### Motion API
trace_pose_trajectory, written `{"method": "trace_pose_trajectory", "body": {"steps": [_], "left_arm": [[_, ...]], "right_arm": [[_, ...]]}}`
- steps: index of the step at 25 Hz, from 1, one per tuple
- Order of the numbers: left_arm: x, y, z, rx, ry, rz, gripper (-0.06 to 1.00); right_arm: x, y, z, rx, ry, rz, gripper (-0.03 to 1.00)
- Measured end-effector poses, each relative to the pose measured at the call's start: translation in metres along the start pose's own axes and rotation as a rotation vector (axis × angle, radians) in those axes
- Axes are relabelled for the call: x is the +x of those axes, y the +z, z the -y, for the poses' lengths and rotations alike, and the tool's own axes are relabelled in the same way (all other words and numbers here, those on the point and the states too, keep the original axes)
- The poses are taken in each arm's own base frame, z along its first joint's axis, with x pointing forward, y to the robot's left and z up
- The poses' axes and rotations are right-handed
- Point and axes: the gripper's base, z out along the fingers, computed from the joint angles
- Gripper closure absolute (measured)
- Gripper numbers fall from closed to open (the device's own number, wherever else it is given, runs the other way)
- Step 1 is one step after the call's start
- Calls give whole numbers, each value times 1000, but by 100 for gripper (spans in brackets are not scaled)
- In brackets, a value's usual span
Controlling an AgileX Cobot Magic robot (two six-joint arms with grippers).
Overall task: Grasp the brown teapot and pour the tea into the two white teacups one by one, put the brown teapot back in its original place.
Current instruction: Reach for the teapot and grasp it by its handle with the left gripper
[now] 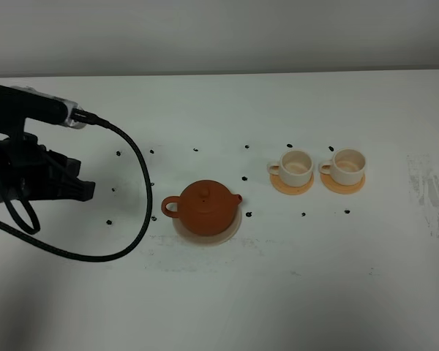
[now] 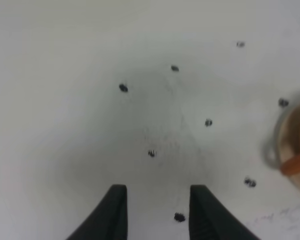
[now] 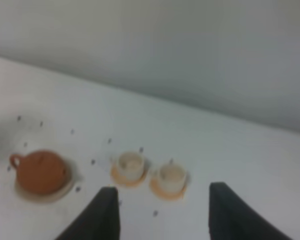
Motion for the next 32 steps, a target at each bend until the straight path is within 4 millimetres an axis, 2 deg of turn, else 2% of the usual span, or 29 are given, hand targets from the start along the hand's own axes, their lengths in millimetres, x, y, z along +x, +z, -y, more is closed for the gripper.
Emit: {"method": "trace_pose_trajectory", "body": {"steps": [3,8,12,16,19,25,32], "left_arm": [[9,16,0,4,11,-54,66],[12,37,2,39,40,-136,66],[5,40,3,69,90,-154,66],[-4,39,14,126,251,-150,66],[-12,38,24,159,336,-132,66],[-38,39,32,251,387,-157,66],[-48,63,42,452,441,-349,66]], "right_arm": [[29,3,-4,-2,10,-18,57],[63,3,-10,1,8,-8,57],[84,5,-11,17,7,-10,57],[102,10,-11,29,22,-22,57],[111,10,-11,50,19,-14,57],[127,21,-4,100,45,-95,57],[128,22,-2,124,66,-106,57]]}}
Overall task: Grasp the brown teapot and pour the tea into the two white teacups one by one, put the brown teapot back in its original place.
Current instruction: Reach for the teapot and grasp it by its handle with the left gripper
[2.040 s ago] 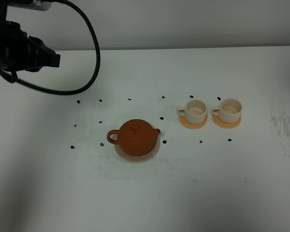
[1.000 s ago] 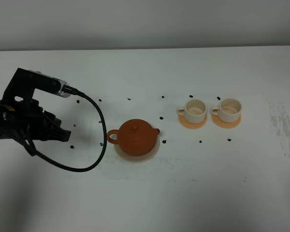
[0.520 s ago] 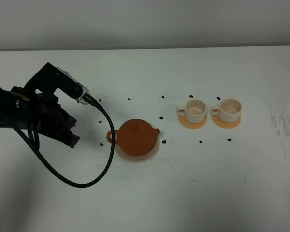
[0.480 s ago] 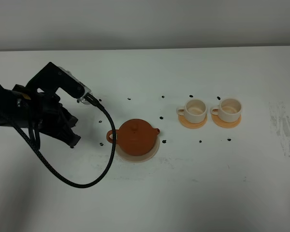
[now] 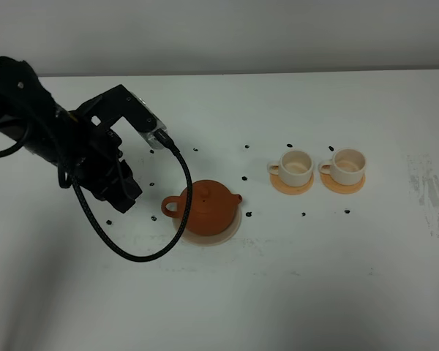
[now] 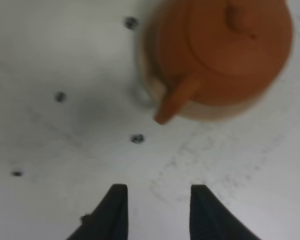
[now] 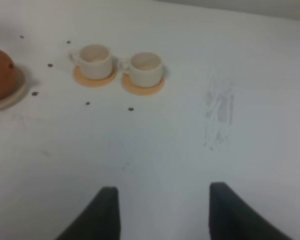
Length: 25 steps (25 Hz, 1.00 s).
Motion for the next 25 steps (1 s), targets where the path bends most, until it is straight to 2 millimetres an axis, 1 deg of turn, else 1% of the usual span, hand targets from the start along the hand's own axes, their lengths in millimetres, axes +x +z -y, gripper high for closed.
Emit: {"method": "trace_pose_trajectory", "body": {"steps": [2,7,12,16,20,25], "left_arm": [[-4,4,-3,33,24,-21,66],[-13,3,-8,38,130,-24,65],[-11,2,-13,-7,225,-53,65],[-11,6,-17,-44,248,-55,65],[-8,21,-19,-64,317,-119,65],[-13,43,-7,-78,393,-166,65]], "right_arm": [[0,0,2,20,23,-4,57],[2,1,7,77,122,-10,57],[2,0,8,92,115,-11,57],[2,0,9,100,111,-12,57],[2,0,9,102,110,-11,57],[2,1,8,130,134,-11,57]]}}
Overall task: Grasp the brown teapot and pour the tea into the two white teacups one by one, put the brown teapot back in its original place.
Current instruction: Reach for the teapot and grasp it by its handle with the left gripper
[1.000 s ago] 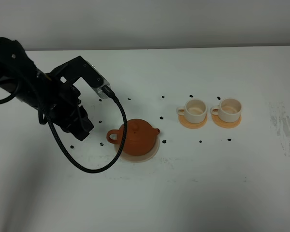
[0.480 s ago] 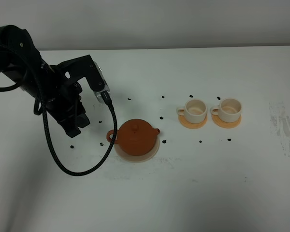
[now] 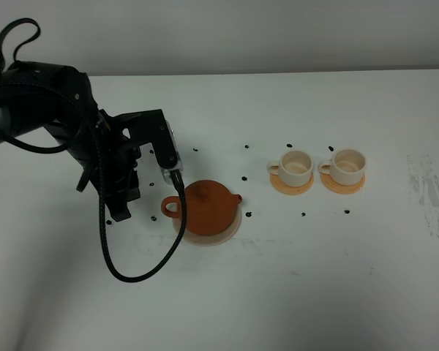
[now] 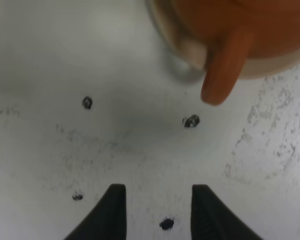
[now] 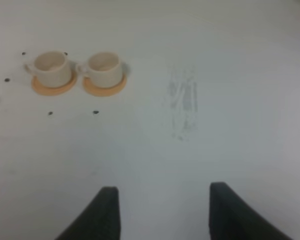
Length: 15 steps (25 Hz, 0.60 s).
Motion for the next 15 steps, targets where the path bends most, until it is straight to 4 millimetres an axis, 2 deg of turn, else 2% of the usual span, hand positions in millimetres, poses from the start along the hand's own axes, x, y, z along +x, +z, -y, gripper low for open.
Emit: {"method": "trace_pose_trajectory", "body": {"steps": [9,15], "left_arm": [[-15,4,10,-20,77,2,64],[-17,4,10,-23,80,5,64]], "right_arm": [[-1,1,-7,-9,71,6,57],[-2,1,-10,-43,89,18,57]]}}
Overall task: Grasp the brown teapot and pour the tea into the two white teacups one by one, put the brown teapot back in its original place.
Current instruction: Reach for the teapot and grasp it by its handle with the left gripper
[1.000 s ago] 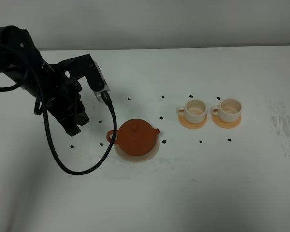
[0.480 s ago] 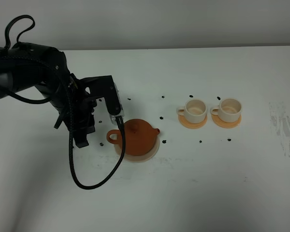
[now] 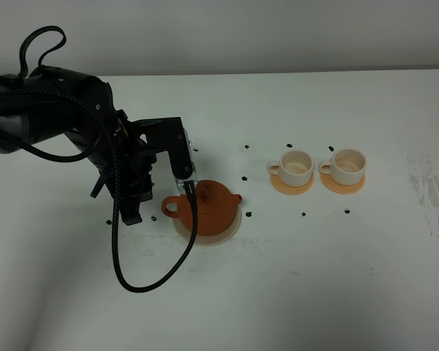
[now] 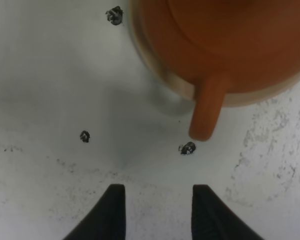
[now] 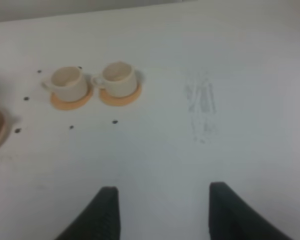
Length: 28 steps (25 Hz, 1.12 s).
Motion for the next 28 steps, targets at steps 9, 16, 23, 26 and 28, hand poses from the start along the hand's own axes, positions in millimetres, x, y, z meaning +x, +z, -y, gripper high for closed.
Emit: {"method": "trace_pose_trajectory", "body": {"steps": [9,16,23,26,28], "left_arm": [[-4,0,3,28,-16,44,64],[-7,0,6,67,99,75,64],[-5,6,7,80,140,69,64],[-5,13,7,81,139,65,64],[-5,16,7,74,138,66,64]], "right_arm": [[0,0,0,-1,0,4,57],[0,0,0,-1,0,4,57],[0,0,0,-1,0,4,57],[0,0,0,-1,0,4,57],[0,0,0,-1,0,4,57]]}}
